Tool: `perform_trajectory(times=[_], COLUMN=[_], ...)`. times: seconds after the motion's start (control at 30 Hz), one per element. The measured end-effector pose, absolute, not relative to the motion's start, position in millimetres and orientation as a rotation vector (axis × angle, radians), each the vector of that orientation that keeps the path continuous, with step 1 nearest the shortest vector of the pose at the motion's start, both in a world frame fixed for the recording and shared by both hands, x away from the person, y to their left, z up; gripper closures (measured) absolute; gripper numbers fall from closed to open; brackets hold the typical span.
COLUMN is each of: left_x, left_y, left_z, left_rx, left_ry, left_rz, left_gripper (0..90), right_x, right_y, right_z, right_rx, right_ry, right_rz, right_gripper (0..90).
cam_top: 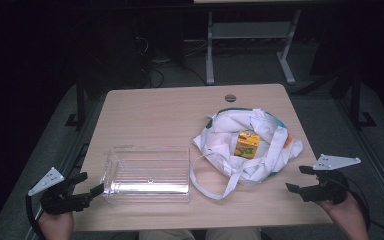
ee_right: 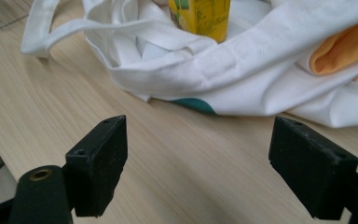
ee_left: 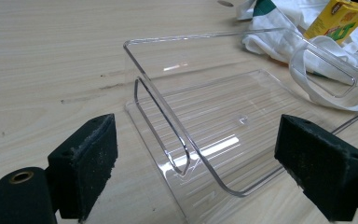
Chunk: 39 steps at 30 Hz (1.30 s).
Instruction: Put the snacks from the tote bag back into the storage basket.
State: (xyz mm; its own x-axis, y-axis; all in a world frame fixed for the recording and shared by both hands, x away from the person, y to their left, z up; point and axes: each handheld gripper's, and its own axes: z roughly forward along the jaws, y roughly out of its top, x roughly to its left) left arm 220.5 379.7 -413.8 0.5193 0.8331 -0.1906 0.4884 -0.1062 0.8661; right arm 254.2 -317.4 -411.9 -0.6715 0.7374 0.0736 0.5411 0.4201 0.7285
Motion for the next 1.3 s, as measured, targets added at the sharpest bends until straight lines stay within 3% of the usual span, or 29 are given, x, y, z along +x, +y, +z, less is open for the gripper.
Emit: perform_trajectory(times=[1.3], left_x=[219], left_y=[381], left_z=[-413], left_rx=[1.736], left_ry=[1.116], left_rz=[0.42], left_gripper=[12.8], right_x=[318], right_y=[-286], right_z=[-357], right_rx=[0.996], right_ry=[2.547], right_rz=[1.019], right_gripper=[14.5])
